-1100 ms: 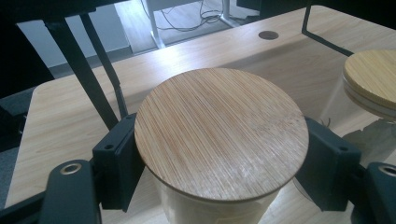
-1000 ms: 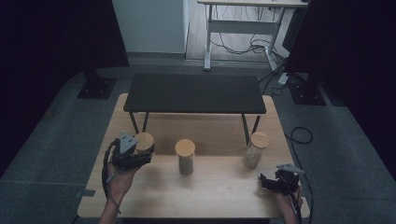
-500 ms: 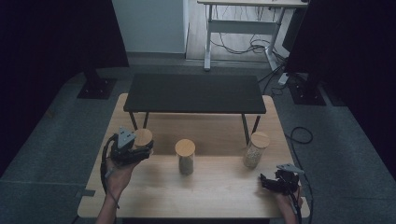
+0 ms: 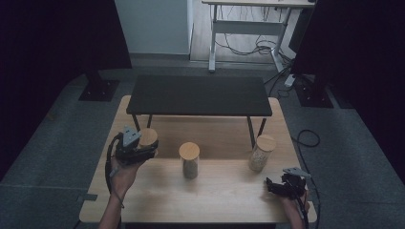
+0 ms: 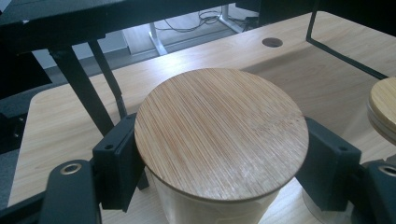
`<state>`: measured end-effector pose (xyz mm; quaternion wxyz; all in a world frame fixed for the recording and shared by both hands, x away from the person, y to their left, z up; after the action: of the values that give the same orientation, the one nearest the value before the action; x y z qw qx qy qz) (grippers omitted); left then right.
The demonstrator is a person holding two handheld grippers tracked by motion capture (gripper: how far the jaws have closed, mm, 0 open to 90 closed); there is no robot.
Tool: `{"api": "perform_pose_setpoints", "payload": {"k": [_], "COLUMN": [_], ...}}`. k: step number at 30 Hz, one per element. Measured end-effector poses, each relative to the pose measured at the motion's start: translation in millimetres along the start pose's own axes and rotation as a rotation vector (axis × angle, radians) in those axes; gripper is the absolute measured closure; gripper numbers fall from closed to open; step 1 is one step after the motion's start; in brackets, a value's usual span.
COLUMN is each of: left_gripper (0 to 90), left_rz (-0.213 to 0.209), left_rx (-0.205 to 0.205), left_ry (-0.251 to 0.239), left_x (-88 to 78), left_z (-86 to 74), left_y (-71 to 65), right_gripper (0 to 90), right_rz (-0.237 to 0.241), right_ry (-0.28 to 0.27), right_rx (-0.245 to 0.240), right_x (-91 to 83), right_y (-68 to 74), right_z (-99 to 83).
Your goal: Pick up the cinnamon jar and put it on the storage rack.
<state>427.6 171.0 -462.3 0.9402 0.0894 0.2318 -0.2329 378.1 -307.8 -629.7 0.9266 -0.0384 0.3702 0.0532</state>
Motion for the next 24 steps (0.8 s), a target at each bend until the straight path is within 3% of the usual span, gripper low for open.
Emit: {"api": "perform_pose_setpoints", "payload": {"k": [24], "left_gripper": [24.6], "left_rz": [0.015], "left_rx": [-0.003], "left_ry": [-0.017], "left_x": [6.1], "left_z": [17.6], "left_y": [6.6], "right_gripper": [5.7], "right_rz": [0.000], "right_ry": [0.000], "right_rx": [0.000], "right_x": [0.0], "right_y": [0.0], "right_z": [0.0]}}
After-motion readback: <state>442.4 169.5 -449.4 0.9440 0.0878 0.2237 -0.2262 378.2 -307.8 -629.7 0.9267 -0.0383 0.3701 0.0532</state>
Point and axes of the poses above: each handheld gripper's, and its own axes: x roughly forward along the jaws, z roughly out of its top, y roughly to its left, the point moved 10 cm from there along x, roughly forward along the jaws, and after that the axes turned 4 degrees about -z, right-handed, at the moved point
